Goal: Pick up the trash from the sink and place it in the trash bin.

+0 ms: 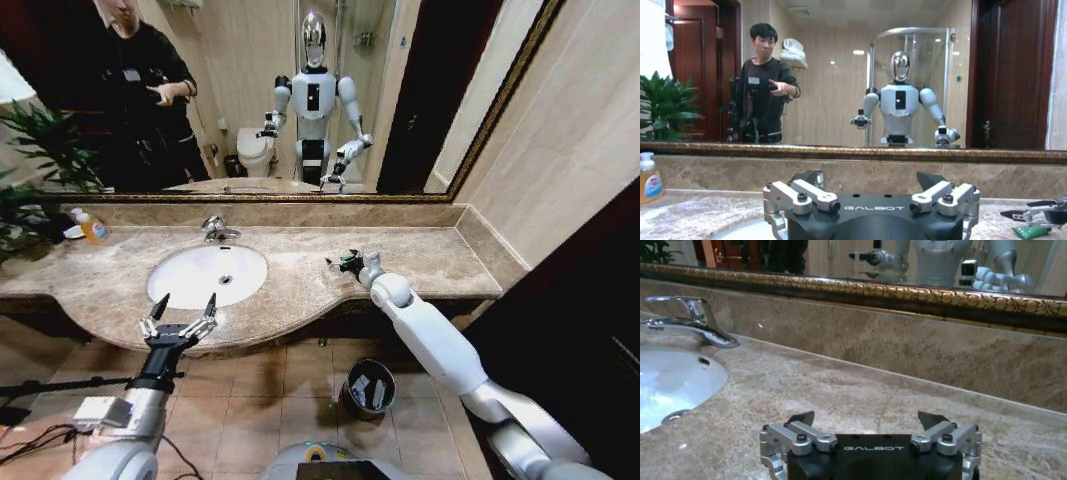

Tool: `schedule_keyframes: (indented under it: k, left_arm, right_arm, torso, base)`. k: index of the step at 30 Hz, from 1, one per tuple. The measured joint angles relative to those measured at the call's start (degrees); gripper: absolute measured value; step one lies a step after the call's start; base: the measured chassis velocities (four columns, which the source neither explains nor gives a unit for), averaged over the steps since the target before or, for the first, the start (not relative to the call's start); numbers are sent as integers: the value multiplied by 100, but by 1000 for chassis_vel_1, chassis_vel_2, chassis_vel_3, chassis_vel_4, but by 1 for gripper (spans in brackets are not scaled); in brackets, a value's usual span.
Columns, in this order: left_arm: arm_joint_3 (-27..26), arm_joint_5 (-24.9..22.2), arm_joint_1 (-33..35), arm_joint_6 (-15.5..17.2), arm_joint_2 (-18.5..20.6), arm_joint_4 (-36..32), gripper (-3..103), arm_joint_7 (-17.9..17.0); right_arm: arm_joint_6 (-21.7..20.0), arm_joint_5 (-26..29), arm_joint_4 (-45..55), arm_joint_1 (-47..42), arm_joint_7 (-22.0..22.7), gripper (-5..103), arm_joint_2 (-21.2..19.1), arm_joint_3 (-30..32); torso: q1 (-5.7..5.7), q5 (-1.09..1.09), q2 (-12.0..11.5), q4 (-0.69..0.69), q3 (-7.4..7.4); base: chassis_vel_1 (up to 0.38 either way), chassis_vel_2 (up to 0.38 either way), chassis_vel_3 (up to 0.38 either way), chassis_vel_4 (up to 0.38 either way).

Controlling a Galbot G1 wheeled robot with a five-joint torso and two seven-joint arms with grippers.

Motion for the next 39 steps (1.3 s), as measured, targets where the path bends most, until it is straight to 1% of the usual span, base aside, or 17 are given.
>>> schedule_keyframes:
  k: [2, 3, 4, 5, 6, 7, 8, 9, 10, 12, 13, 15, 16, 20, 26, 38, 39]
  left_arm:
    - [0, 0, 0, 0, 0, 0, 100, 0]
    - [0, 0, 0, 0, 0, 0, 100, 0]
    - [1, 0, 0, 0, 0, 0, 100, 0]
    - [1, 0, 0, 0, 0, 0, 100, 0]
    - [0, 0, 0, 0, 0, 0, 100, 0]
    - [0, 0, 0, 0, 0, 0, 100, 0]
    - [0, 0, 0, 0, -1, 0, 100, 0]
    - [0, 0, 0, 0, -1, 0, 100, 0]
    - [0, 0, 0, 0, 0, 0, 100, 0]
    - [0, 0, 0, 0, 0, 0, 100, 0]
    - [0, 0, 0, 0, 0, 0, 100, 0]
    - [0, 0, 0, 0, 0, 0, 100, 0]
    - [0, 0, 0, 0, 0, 0, 100, 0]
    - [0, 0, 0, 0, 0, 0, 100, 0]
    - [0, 0, 0, 0, 0, 0, 100, 0]
    - [0, 0, 0, 0, 0, 0, 100, 0]
    - [0, 0, 0, 0, 0, 0, 100, 0]
  right_arm:
    - [14, 6, -231, 102, 94, 100, 16, 7]
    - [-4, 55, -304, 136, 297, 100, 49, 8]
    - [-42, 216, -366, 169, 670, 100, 108, 0]
    - [-42, 216, -366, 169, 670, 100, 108, 0]
    - [-60, 349, -385, 183, 925, 100, 145, -11]
    - [-99, 714, -401, 206, 1626, 100, 259, -37]
    - [-100, 968, -389, 208, 2048, 100, 330, -54]
    - [-100, 968, -389, 208, 2048, 100, 330, -54]
    - [-105, 1133, -352, 203, 2302, 100, 373, -58]
    - [-107, 1712, -132, 174, 3068, 100, 513, -81]
    - [-107, 1712, -132, 174, 3068, 100, 513, -81]
    - [-93, 2108, 67, 153, 3644, 100, 620, -139]
    - [-57, 2170, 104, 145, 3843, 100, 686, -175]
    - [98, 2070, -77, 177, 4085, 100, 852, -262]
    - [149, 1944, -347, 233, 4114, 100, 996, -269]
    - [244, 1716, -670, 235, 3821, 101, 976, -180]
    - [250, 1694, -681, 235, 3783, 99, 980, -184]
  torso:
    - [0, -1, 0, 0, 0]
    - [1, -1, 0, 0, 0]
    - [1, -1, 0, 0, 0]
    - [1, -1, 0, 0, 0]
    - [1, 0, 0, 0, 0]
    - [1, -1, 0, 0, 0]
    - [1, -1, 0, 1, 0]
    - [1, -1, 0, 1, 0]
    - [1, -1, 0, 1, 0]
    - [1, -1, 0, 1, 0]
    - [1, -1, 0, 1, 0]
    - [1, -1, 0, 1, 0]
    - [1, -2, 0, 1, -1]
    - [1, -2, 0, 1, 0]
    - [1, -2, 0, 1, 0]
    - [1, -1, 0, 0, 0]
    - [1, -2, 0, 0, 0]
  base:
    - [0, 0, 0, 0]
    - [0, 0, 0, 0]
    - [0, 0, 0, 0]
    - [0, 0, 0, 0]
    - [0, 0, 0, 0]
    - [0, 0, 0, 0]
    - [0, 0, 0, 0]
    - [0, 0, 0, 0]
    - [0, 0, 0, 0]
    - [0, 0, 0, 0]
    - [0, 0, 0, 0]
    - [0, 0, 0, 0]
    - [0, 0, 0, 0]
    - [0, 0, 0, 0]
    - [0, 0, 0, 0]
    - [0, 0, 0, 0]
    - [0, 0, 0, 0]
